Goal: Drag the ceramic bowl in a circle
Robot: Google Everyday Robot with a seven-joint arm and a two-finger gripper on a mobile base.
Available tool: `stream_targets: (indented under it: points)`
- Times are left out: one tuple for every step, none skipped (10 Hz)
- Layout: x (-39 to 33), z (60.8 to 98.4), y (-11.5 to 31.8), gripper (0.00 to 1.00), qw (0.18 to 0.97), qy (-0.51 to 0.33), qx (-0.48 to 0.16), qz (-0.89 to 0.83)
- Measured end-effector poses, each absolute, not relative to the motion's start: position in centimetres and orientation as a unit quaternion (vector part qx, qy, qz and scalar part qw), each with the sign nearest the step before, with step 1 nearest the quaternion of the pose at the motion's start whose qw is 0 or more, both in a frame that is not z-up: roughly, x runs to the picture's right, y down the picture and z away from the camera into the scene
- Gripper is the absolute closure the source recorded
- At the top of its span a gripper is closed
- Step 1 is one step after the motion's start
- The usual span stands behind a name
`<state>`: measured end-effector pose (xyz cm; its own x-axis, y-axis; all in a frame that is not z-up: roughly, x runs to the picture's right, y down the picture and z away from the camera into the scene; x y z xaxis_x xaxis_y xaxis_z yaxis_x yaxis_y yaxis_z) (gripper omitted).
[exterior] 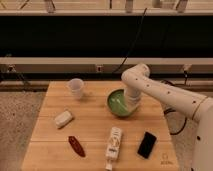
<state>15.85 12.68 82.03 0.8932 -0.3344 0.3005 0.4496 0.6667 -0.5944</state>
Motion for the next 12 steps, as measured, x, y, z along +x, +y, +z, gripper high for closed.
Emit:
stream_targets:
  points:
    - [16.5,81.6,13.2,0.28,0.91,-0.087,-0.345,-0.213]
    - [17.0,81.5,13.7,0.22,0.91,-0.09,-0.343,-0.213]
    - [17.5,81.6,14.5,0.2,0.91,-0.092,-0.342,-0.215]
    - [17.5,82.0,14.9,0.2,0.91,-0.096,-0.34,-0.217]
    - [17.8,82.4,15.3,0.2,0.91,-0.098,-0.34,-0.217]
    - [18.2,82.9,15.4,0.2,0.91,-0.101,-0.338,-0.215]
    - [18.6,83.2,15.5,0.2,0.911,-0.102,-0.338,-0.213]
    - [18.8,83.6,15.4,0.2,0.911,-0.102,-0.338,-0.212]
    - [18.9,84.3,15.4,0.2,0.91,-0.104,-0.339,-0.213]
    - [19.1,84.7,15.5,0.2,0.91,-0.104,-0.34,-0.213]
    - [19.4,85.1,15.6,0.2,0.909,-0.105,-0.343,-0.213]
    - [19.6,85.5,15.7,0.2,0.908,-0.105,-0.344,-0.213]
